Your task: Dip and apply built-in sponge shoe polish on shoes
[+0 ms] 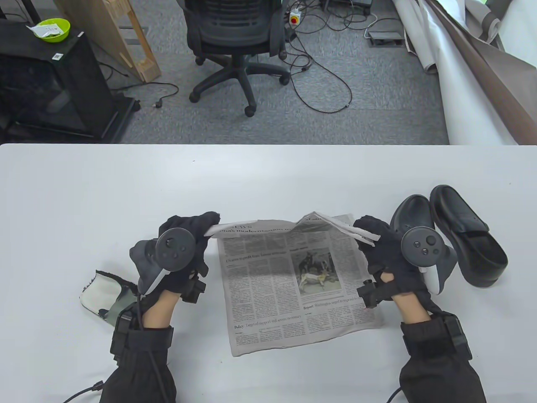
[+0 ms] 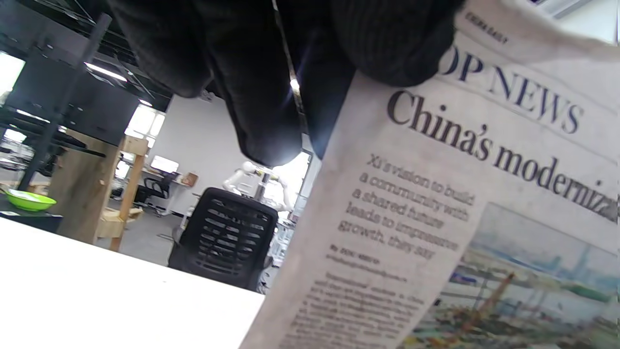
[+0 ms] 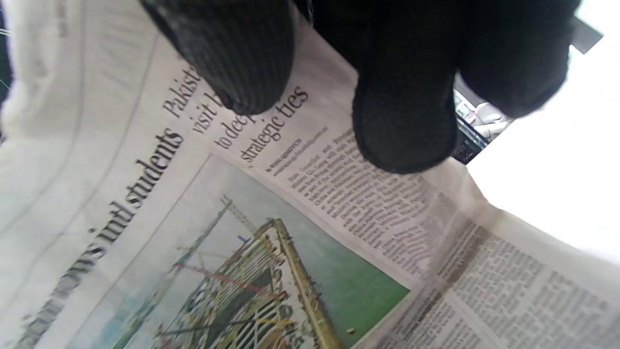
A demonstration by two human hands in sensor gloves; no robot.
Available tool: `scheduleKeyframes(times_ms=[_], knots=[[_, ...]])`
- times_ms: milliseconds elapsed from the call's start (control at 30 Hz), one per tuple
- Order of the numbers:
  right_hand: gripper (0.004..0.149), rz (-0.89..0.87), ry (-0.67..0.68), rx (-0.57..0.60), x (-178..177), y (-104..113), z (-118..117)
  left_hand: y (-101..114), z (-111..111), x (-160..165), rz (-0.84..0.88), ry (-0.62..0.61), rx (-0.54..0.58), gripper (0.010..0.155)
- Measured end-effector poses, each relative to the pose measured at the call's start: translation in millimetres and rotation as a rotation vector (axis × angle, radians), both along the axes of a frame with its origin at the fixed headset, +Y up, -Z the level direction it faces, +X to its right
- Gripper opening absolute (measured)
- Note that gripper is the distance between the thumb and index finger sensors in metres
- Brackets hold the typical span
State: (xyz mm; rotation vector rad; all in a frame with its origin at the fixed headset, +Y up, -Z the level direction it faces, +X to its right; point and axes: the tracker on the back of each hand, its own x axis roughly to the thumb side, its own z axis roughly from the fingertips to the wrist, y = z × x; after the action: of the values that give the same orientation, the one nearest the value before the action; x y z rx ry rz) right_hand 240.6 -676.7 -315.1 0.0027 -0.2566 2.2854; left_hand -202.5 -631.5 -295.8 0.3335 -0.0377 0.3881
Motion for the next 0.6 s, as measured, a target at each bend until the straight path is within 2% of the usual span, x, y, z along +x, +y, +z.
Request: scheduleKeyframes(times_ms=[67,200,333,533,600], knots=[[0.041,-0.013,-0.009,-0.01,-3,2,1,2,-2,-3,0.024,0.039,0.011,0.041],[0.041,0.007,-0.044,-0.036,-6,5,-2,0,-7,-2,0.045,0.051,-0.009,0.041],[0.042,-0.035,-0.079,-0.083,-4,6,-7,1,-6,-1,0.055,0.06,0.023,0.041],[0.043,-0.012,-0.103,-0.085,-5,19,-17,5,-5,-1,0.067,0.084,0.037,0.045],[0.044,0.012,-0.148,-0.106,-6,23,-22,3,-3,-3,0.045,0.099,0.038,0.05]])
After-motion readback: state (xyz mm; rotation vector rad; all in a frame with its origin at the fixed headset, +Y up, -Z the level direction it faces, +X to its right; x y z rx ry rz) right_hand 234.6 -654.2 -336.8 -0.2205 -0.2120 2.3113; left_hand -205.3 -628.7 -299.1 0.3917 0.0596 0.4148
